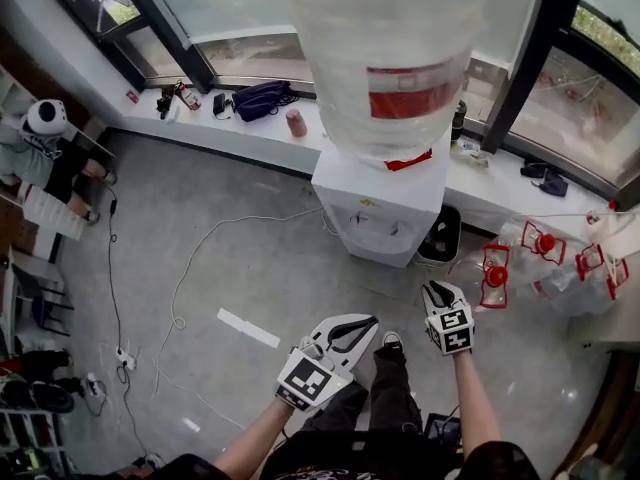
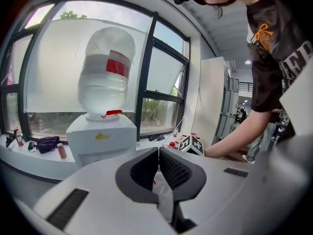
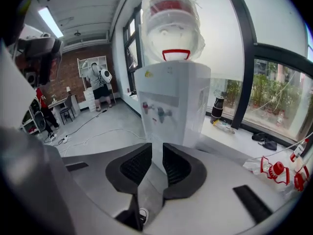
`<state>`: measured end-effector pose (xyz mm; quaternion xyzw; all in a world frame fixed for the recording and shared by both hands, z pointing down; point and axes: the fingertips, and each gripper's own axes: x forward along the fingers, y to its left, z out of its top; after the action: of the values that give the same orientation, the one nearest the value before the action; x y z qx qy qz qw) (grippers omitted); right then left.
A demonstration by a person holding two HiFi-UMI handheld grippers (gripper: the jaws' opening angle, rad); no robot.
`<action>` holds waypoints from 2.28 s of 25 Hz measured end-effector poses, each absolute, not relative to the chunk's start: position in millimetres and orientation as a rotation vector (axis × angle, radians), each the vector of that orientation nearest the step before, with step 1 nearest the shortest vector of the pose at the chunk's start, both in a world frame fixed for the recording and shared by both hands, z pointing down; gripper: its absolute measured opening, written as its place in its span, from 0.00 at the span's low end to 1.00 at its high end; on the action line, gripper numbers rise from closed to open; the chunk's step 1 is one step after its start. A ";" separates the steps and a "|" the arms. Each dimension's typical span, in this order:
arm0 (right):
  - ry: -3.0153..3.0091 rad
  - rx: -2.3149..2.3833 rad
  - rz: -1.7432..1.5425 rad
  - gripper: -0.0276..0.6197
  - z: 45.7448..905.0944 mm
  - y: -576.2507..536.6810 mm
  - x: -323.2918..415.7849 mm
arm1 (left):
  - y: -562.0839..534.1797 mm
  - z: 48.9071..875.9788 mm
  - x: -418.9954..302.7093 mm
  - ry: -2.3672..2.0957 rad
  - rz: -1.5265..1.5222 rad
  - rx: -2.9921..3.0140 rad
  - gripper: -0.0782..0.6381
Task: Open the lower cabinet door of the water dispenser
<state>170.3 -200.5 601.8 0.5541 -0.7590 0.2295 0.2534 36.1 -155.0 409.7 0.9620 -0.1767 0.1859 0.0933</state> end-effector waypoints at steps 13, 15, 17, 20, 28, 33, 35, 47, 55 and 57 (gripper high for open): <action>-2.051 1.452 0.752 0.28 802.3 -266.5 216.8 | -249.9 559.0 127.7 -0.448 0.691 2.765 0.14; -2.044 1.455 0.776 0.29 834.0 -272.4 220.4 | -263.2 585.4 139.9 -0.452 0.706 2.753 0.14; -2.015 1.447 0.793 0.30 865.4 -277.9 223.5 | -272.5 610.5 150.2 -0.431 0.722 2.749 0.14; -1.990 1.423 0.768 0.30 901.7 -292.8 224.8 | -281.5 642.0 160.0 -0.388 0.746 2.759 0.14; -1.982 1.367 0.655 0.37 948.1 -336.6 234.2 | -286.8 705.6 153.6 -0.335 0.920 2.747 0.14; -1.967 1.248 0.526 0.39 956.9 -352.0 228.3 | -282.7 725.1 154.8 -0.339 0.941 2.729 0.14; -1.935 1.219 0.486 0.36 959.3 -353.2 232.7 | -281.6 724.2 160.3 -0.330 0.920 2.737 0.14; -1.856 1.433 0.666 0.29 955.4 -351.9 225.9 | -275.2 719.1 131.2 -0.378 0.906 2.732 0.14; -1.919 1.445 0.747 0.29 955.1 -297.0 189.3 | -263.3 715.9 107.0 -0.446 0.899 2.701 0.14; -1.943 1.412 0.759 0.28 955.2 -279.8 173.9 | -258.9 713.9 101.0 -0.455 0.888 2.703 0.14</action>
<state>173.9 -279.8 955.2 0.5336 -0.7344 0.2870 0.3061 101.0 -258.9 713.9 0.9302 -0.1567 0.3056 0.1298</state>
